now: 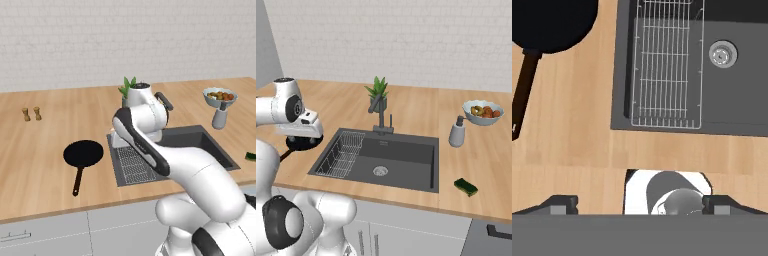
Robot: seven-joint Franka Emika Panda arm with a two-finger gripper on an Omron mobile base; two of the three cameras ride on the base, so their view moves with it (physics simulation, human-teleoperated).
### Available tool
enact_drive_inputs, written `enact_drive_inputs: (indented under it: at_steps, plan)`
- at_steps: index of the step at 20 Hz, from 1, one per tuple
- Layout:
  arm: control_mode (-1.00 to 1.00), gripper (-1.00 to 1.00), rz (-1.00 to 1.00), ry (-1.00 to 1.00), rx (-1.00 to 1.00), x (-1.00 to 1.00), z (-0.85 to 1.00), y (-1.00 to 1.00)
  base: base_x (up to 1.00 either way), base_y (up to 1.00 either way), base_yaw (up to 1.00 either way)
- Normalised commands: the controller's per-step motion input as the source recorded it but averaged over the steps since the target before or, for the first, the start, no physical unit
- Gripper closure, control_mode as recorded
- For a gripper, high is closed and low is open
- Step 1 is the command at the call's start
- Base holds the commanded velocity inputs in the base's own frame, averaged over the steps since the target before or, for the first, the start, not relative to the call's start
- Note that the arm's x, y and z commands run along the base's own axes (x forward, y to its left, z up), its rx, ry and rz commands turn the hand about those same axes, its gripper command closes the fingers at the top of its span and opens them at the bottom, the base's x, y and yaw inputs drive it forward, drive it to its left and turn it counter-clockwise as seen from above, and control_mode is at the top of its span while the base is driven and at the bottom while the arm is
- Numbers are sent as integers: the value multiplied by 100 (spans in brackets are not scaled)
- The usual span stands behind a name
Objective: Pick the pan and sponge and place them into the sink. Then turn on the water.
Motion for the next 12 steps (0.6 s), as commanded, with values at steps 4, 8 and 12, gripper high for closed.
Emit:
enact_drive_inputs:
  at_steps: [4, 8, 12]
  plan:
    - [-100, -100, 0, 19, -13, 0, -30, 72, 0, 0, 0]
    - [-100, -100, 0, 15, -10, 0, -33, 68, 0, 0, 0]
    - [-100, -100, 0, 14, -10, 0, -38, 70, 0, 0, 0]
